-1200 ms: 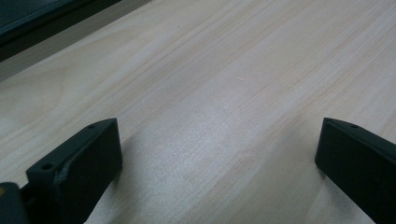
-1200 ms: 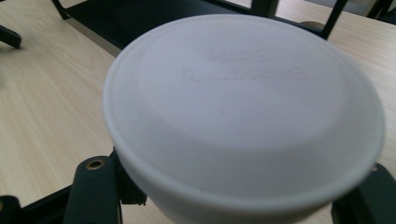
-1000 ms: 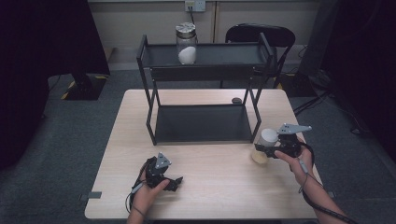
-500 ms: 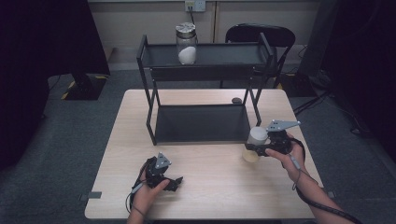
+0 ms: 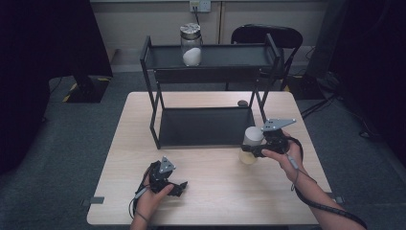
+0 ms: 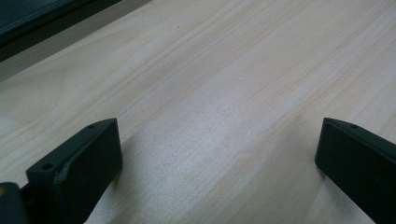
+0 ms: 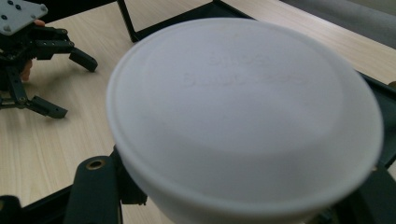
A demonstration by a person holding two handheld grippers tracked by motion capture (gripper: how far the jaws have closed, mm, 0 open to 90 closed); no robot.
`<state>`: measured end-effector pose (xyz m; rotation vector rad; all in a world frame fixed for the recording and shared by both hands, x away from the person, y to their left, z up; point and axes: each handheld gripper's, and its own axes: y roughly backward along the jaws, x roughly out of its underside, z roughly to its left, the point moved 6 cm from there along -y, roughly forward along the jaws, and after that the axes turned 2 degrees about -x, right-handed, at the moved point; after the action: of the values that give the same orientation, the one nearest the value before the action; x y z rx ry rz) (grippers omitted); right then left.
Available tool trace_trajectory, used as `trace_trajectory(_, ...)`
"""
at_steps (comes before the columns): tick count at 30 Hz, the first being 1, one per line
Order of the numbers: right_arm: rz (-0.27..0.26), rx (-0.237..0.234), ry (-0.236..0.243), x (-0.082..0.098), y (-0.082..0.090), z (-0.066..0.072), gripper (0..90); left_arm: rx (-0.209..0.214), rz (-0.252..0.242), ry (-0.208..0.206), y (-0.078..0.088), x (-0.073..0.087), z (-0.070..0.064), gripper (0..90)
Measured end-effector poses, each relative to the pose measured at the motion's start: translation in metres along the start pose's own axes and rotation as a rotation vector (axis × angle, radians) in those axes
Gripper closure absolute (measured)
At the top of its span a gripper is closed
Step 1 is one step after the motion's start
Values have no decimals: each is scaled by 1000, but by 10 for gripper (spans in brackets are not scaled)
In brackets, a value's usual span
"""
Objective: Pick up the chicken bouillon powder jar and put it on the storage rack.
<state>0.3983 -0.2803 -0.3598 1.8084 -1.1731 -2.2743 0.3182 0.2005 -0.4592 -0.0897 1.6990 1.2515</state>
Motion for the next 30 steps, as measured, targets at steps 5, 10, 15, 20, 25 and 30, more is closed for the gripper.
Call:
trace_trajectory(5, -2, -3, 10, -11, -3, 1, 350, 0, 0, 0, 0, 0, 0, 0)
trace_trajectory(10, -2, -6, 17, -24, -6, 1, 350, 0, 0, 0, 0, 0, 0, 0)
trace_trajectory(15, 1, -7, 33, -36, -8, 2, 350, 0, 0, 0, 0, 0, 0, 0)
trace_trajectory(20, -3, -14, 43, -49, -8, 3, 350, 0, 0, 0, 0, 0, 0, 0)
trace_trajectory(25, 0, -16, 61, -63, -8, 6, 350, 0, 0, -1, 0, 0, 0, 0)
trace_trajectory(30, -1, -30, 70, -77, -9, 6, 350, 0, 0, 0, 0, 0, 0, 0)
